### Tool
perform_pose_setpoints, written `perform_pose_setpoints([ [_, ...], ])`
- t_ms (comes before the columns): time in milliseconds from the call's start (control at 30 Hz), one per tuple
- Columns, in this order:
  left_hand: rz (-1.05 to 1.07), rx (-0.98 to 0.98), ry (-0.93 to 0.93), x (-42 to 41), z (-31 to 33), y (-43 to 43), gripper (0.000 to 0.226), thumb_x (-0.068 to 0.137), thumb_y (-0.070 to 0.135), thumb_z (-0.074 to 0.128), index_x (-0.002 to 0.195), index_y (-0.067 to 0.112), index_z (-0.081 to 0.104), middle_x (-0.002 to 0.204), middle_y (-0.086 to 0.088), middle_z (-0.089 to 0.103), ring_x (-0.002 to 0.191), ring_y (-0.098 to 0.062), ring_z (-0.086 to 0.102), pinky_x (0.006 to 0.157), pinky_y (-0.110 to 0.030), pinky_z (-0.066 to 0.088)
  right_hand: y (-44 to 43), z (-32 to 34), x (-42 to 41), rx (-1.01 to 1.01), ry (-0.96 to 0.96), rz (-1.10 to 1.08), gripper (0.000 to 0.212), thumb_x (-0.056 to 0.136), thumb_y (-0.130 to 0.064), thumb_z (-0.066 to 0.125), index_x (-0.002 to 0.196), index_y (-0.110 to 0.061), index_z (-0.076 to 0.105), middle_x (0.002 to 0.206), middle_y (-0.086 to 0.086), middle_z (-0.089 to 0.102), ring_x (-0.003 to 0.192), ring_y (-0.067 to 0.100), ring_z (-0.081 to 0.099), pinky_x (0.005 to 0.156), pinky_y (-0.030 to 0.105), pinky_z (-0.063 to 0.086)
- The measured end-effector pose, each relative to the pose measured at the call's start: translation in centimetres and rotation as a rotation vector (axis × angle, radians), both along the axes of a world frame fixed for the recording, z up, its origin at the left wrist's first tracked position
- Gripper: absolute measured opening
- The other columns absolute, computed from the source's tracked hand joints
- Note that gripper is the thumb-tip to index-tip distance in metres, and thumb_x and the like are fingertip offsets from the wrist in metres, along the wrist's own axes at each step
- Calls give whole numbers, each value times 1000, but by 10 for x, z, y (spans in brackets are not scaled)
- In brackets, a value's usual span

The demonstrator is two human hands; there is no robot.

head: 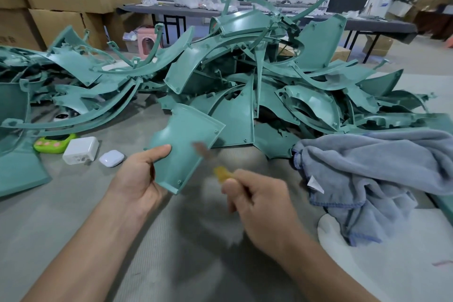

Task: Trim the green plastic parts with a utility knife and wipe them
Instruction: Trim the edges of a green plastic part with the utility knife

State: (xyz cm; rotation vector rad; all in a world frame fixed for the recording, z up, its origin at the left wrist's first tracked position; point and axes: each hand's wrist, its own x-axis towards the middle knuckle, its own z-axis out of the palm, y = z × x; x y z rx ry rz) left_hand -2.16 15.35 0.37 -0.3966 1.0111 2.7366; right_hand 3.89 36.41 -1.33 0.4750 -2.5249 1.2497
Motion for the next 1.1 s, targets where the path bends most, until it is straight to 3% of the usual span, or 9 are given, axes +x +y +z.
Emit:
perform_pose_setpoints([
  [100,13,30,15,-1,-1,-1,48,77,3,59,124,-4,62,116,-22,73,97,-35,76,62,-41,63,-4,-4,-9,157,-20,-55,33,100,-47,49,79,-20,51,60,-8,54,58,16,50,59,38,44],
  [233,62,-169,43,2,-4,-1,38,81,2,58,118,3,68,109,-16,77,91,-31,77,61,-38,63,22,1,-29,30,-119,-405,42,101,-36,51,69,-10,61,58,4,60,63,27,57,65,47,49],
  [400,224,-550,68,6,-11,8,30,68,4,70,98,1,75,93,-20,77,76,-37,76,65,-46,62,33,1,-18,221,-285,-404,66,94,-66,45,59,-12,56,45,2,58,47,17,56,54,36,45],
  [500,171,-671,141,9,-11,12,14,73,-2,69,82,5,78,85,-18,78,69,-35,75,60,-41,60,39,5,-16,328,-124,-574,69,91,-74,31,56,-18,50,47,-3,53,52,13,52,54,33,33],
  [600,4,-673,244,16,-10,17,24,65,5,71,85,14,81,88,-17,78,74,-36,76,58,-39,61,39,6,-15,131,20,-486,55,92,-70,35,64,-28,56,62,-13,61,62,6,56,54,27,33],
  [667,-58,-644,301,20,-9,19,31,58,8,71,88,11,81,91,-20,78,75,-36,76,58,-39,60,33,4,-15,-89,-83,-268,38,88,-65,47,82,-35,70,78,-22,69,76,1,64,64,29,49],
  [833,-93,-568,432,19,-9,14,42,50,16,81,91,7,81,96,-20,78,82,-36,76,68,-39,62,23,4,-15,-417,-333,108,27,87,-11,67,104,-27,81,97,-5,80,92,17,76,81,35,61],
  [1033,-36,-627,466,15,-5,18,55,73,26,81,124,12,70,116,-5,76,103,-19,74,79,-30,62,26,8,-17,-569,-91,-130,12,90,-13,68,80,-15,73,57,2,65,52,17,56,51,35,44],
  [1100,-128,-637,405,19,-6,26,56,66,26,88,117,11,71,111,-8,77,96,-22,74,72,-29,62,24,8,-15,-615,-82,-197,17,95,-9,67,81,-17,73,58,7,68,50,19,59,49,33,47],
])
